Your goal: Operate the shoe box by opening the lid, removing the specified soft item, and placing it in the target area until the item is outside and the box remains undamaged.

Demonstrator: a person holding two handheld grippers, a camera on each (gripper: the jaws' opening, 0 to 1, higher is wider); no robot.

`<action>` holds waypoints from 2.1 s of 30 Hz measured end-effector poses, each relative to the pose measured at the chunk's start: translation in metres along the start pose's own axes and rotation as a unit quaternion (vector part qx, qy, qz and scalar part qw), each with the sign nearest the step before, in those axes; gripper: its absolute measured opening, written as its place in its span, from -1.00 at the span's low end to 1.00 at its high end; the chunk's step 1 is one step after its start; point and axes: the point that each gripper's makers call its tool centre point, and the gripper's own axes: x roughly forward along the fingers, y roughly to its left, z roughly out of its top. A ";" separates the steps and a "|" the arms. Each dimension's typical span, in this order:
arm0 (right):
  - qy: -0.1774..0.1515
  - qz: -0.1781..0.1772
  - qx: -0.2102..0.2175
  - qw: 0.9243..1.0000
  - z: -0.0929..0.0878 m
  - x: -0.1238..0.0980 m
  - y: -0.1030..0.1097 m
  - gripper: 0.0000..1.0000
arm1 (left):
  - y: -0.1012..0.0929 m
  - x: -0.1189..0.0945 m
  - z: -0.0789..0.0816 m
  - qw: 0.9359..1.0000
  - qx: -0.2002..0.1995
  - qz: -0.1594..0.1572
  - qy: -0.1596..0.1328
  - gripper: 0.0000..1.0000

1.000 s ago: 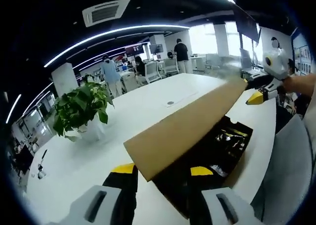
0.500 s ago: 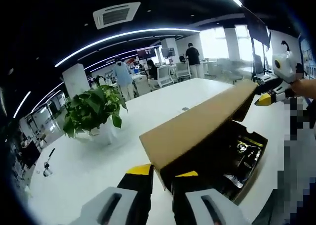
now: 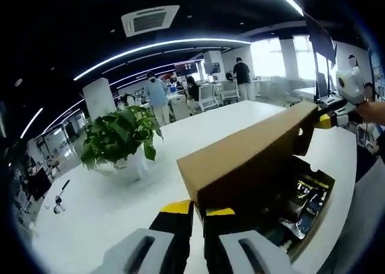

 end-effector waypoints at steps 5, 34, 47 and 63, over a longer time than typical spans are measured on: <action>0.011 -0.004 0.008 1.000 -0.012 0.003 -0.004 -0.74 | 0.004 0.004 0.002 1.000 -0.002 0.002 -0.001 -0.92; 0.070 -0.010 -0.023 0.997 -0.063 0.045 -0.012 -0.95 | 0.021 0.031 0.012 1.000 -0.015 0.009 -0.008 -0.92; 0.068 -0.013 -0.024 0.997 -0.064 0.049 -0.018 -0.97 | 0.027 0.046 0.014 1.000 -0.018 0.015 -0.007 -0.91; 0.070 -0.012 -0.034 0.997 -0.062 0.053 -0.021 -0.97 | 0.026 0.058 0.002 0.999 -0.025 0.028 0.003 -0.81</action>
